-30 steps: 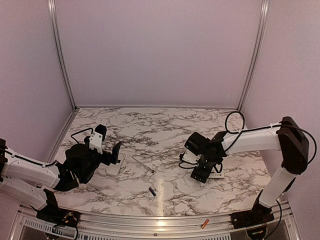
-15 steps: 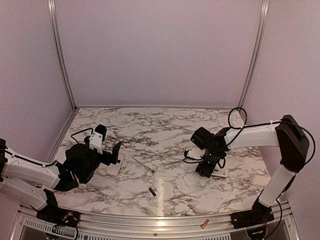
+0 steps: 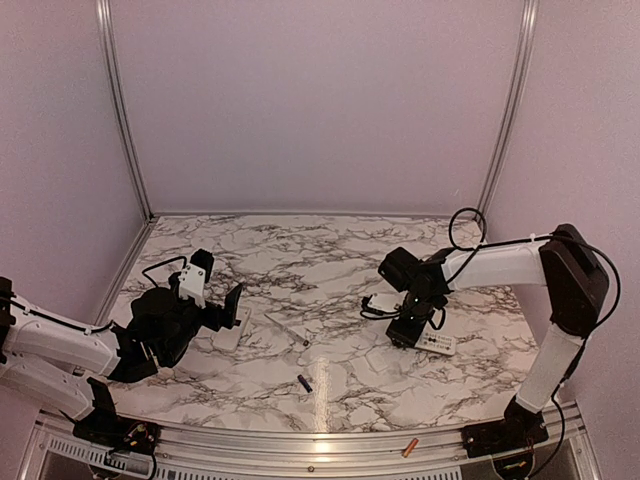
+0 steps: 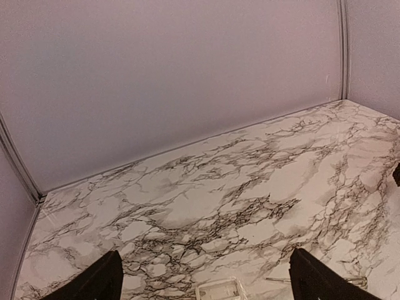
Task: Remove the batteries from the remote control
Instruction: Pick up the remote control from the center of the board.
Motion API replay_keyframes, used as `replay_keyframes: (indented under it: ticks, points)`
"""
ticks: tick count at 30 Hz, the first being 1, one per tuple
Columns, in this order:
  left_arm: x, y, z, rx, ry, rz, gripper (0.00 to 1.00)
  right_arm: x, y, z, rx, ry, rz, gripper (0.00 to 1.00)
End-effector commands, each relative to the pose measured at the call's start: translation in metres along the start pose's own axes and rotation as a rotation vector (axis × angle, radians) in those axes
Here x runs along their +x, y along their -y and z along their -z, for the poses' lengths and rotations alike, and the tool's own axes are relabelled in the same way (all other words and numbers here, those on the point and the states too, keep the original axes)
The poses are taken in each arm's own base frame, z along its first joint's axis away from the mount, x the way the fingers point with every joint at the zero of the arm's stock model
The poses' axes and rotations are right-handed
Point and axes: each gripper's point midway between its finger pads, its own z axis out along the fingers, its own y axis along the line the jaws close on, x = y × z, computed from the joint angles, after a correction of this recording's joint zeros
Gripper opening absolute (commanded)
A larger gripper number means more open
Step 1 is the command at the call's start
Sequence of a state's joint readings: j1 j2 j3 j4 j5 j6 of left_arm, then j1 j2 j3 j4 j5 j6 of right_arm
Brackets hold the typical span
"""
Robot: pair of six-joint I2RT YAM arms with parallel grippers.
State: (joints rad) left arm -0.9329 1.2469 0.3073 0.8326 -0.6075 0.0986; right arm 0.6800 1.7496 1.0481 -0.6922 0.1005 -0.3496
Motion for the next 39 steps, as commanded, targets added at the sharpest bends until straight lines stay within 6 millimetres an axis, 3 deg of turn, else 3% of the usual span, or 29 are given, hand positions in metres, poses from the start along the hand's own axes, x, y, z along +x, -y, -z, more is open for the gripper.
replay_keyframes:
  ticks: [1,6,11,25,29,32,39]
  points:
    - [0.002,-0.003,-0.001,-0.012,-0.002,-0.015,0.95,0.009,0.007,0.001,0.024,-0.044,-0.019,0.61]
    - [0.002,-0.003,-0.001,-0.013,-0.003,-0.017,0.95,0.025,0.014,0.01,0.06,-0.076,-0.054,0.67]
    - [0.003,-0.002,-0.001,-0.012,-0.004,-0.017,0.95,0.025,0.008,0.017,0.04,-0.035,-0.05,0.66]
    - [0.002,-0.005,0.0,-0.019,-0.002,-0.017,0.95,0.024,-0.003,0.008,-0.031,-0.03,-0.044,0.49]
    - [0.002,-0.004,0.0,-0.016,-0.003,-0.018,0.95,0.019,-0.002,0.011,-0.037,-0.015,-0.047,0.42]
    - [0.002,-0.005,0.0,-0.017,-0.003,-0.019,0.95,0.013,0.0,0.017,-0.031,0.001,-0.048,0.3]
    - [0.001,-0.004,0.0,-0.014,-0.003,-0.019,0.95,0.005,0.005,0.028,-0.019,0.035,-0.052,0.21]
